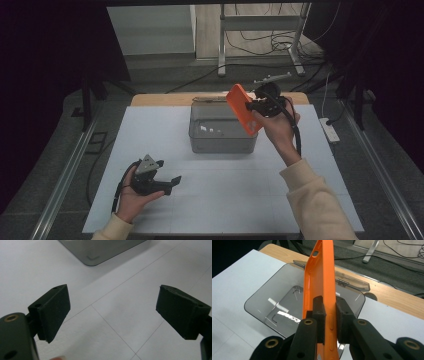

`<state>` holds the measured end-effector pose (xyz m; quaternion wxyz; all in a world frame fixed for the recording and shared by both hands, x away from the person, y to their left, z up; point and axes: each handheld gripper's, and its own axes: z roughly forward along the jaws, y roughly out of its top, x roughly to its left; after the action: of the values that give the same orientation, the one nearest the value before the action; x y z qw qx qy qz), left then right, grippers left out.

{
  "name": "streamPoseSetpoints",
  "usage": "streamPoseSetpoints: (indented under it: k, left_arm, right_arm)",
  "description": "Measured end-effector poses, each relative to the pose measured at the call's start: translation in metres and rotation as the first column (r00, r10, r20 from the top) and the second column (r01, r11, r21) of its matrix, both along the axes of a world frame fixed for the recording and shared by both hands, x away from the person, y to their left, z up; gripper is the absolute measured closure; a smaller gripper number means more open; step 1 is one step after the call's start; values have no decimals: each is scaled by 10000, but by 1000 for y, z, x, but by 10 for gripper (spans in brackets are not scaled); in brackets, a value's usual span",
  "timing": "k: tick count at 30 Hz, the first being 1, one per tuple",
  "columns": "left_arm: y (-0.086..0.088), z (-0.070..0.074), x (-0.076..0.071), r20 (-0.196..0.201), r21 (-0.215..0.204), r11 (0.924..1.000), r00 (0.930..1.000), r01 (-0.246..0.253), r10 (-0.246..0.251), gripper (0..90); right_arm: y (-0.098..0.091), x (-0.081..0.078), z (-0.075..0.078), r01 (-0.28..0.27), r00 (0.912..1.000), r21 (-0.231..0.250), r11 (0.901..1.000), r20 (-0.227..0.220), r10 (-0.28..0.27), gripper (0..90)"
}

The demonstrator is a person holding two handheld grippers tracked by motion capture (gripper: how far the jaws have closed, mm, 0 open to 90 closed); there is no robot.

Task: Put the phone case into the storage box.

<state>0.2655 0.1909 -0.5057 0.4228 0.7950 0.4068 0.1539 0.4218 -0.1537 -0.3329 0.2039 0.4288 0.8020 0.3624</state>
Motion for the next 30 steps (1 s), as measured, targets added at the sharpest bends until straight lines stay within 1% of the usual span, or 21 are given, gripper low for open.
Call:
streamPoseSetpoints:
  k: [6, 11, 15, 19, 23, 30]
  left_arm:
    - [0, 0, 0, -1, 12, 10000, 10000, 1, -1, 120]
    - [0, 0, 0, -12, -15, 10000, 10000, -16, 16, 121]
    - [0, 0, 0, -17, -2, 10000, 10000, -8, 8, 121]
    - [0, 0, 0, -16, -7, 10000, 10000, -4, 4, 121]
    - [-1, 0, -1, -13, -19, 10000, 10000, 17, -17, 121]
    - [1, 1, 0, 32, -56, 10000, 10000, -23, 24, 121]
  right_arm:
    - [3, 5, 0, 324, 9995, -240, 9992, 6, -324, 801]
    - [2, 13, -7, 571, 9982, -266, 9980, -163, -576, 801]
    - [3, 20, -11, 743, 9970, -275, 9969, -215, -749, 801]
    - [6, 25, -16, 889, 9956, -453, 9950, -243, -900, 801]
    - [8, 28, -20, 995, 9943, -525, 9936, -342, -1014, 800]
    - [11, 29, -22, 1128, 9929, -593, 9918, -318, -1148, 801]
